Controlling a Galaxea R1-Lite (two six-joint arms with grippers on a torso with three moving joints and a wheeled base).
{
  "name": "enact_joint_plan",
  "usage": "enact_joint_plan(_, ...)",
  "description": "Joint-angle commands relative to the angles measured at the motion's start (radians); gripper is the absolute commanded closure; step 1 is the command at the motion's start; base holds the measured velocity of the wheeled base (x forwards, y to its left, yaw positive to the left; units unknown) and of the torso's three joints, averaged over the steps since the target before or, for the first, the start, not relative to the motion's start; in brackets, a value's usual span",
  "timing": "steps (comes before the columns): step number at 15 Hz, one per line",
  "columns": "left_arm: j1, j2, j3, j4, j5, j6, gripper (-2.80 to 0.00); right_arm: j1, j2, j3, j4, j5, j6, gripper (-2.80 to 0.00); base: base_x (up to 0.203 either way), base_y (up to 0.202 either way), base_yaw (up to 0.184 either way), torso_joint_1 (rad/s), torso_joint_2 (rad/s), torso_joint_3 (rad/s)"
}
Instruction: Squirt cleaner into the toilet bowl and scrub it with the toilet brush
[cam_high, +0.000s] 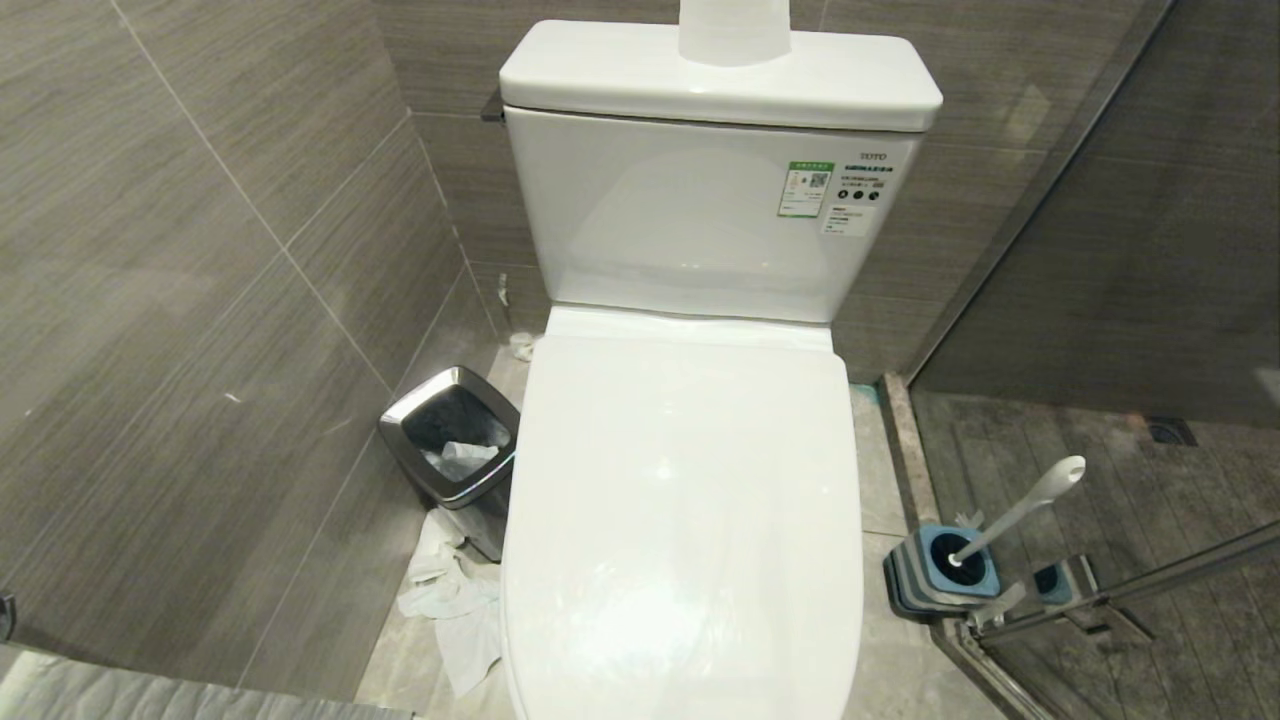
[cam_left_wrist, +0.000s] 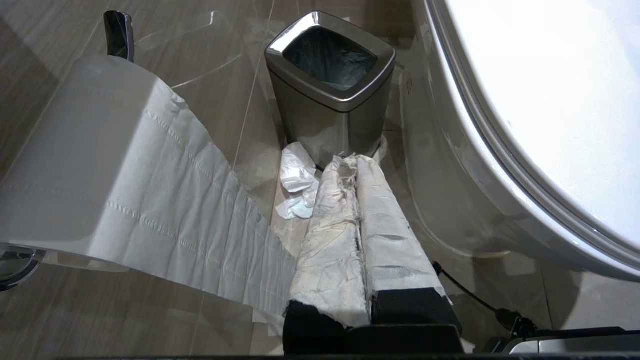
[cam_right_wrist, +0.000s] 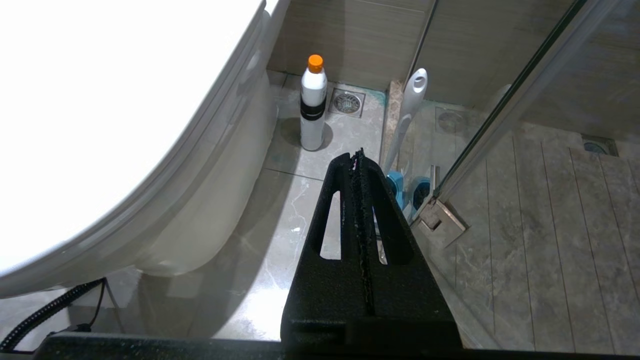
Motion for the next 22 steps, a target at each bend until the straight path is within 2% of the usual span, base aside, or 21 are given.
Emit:
enact_joint_plan(1, 0.000, 0.002, 0.000, 0.000, 0.000, 0.000, 0.00, 0.000, 0.000, 0.025, -0.001, 0.001, -0.001, 0.00, 0.000, 0.000, 0.000, 0.000, 0.00, 0.000)
enact_joint_plan(22, 0.000, 0.002, 0.000, 0.000, 0.000, 0.000, 0.00, 0.000, 0.000, 0.025, -0.001, 0.000, 0.000, 0.00, 0.000, 0.000, 0.000, 0.000, 0.00, 0.000)
